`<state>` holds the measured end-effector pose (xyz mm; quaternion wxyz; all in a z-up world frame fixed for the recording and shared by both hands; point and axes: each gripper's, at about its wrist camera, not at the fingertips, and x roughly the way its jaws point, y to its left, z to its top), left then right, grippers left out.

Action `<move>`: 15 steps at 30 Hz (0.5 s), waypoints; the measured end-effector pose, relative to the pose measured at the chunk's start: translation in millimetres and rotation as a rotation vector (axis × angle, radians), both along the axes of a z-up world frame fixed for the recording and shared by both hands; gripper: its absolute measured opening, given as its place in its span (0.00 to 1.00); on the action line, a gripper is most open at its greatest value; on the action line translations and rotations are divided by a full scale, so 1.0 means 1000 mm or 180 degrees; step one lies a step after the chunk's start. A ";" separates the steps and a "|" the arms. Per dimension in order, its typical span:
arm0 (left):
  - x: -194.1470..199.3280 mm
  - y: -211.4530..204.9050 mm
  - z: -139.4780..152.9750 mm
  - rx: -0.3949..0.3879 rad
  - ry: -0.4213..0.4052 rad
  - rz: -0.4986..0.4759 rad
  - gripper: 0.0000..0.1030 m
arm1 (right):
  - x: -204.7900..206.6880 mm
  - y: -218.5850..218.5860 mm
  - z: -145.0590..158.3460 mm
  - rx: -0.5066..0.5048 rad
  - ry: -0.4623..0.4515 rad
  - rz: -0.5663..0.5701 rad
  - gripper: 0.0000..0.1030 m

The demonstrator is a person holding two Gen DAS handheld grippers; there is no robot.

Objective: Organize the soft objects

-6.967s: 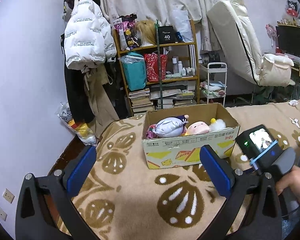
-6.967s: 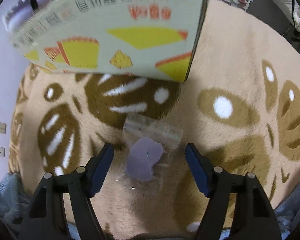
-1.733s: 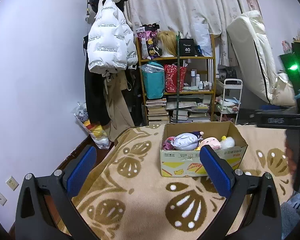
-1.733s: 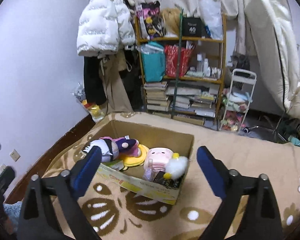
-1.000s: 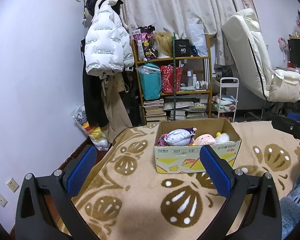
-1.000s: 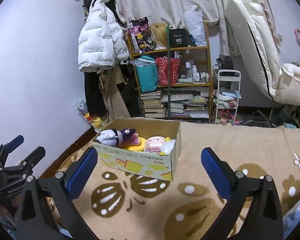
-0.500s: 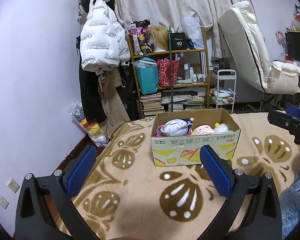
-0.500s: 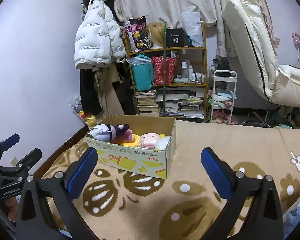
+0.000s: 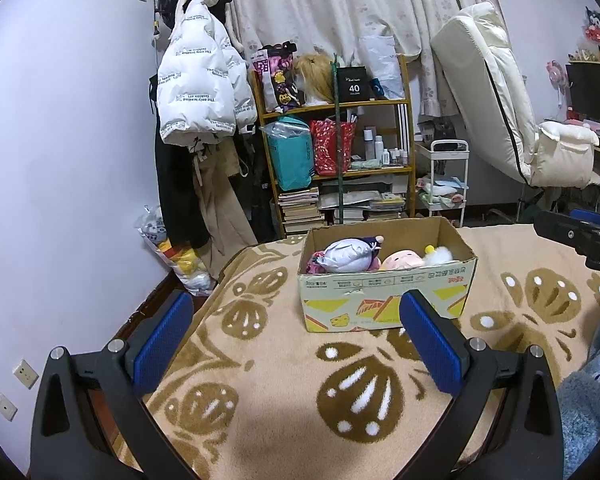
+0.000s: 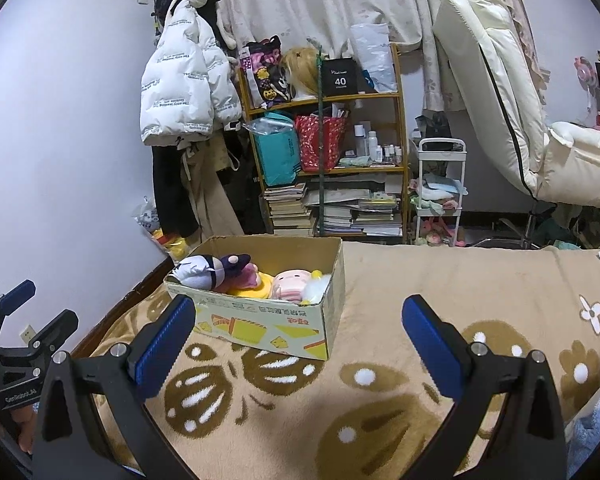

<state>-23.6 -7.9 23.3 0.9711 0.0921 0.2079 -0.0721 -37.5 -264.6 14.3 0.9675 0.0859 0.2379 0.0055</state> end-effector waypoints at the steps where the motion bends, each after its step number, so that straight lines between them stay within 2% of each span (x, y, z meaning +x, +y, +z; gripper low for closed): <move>1: 0.000 0.000 0.001 0.0003 -0.0008 0.0000 0.99 | 0.000 0.000 0.000 0.0000 0.0001 0.0000 1.00; 15: 0.000 0.004 0.002 0.0007 -0.0017 -0.0005 0.99 | -0.001 -0.002 0.000 0.0013 0.0013 -0.0018 1.00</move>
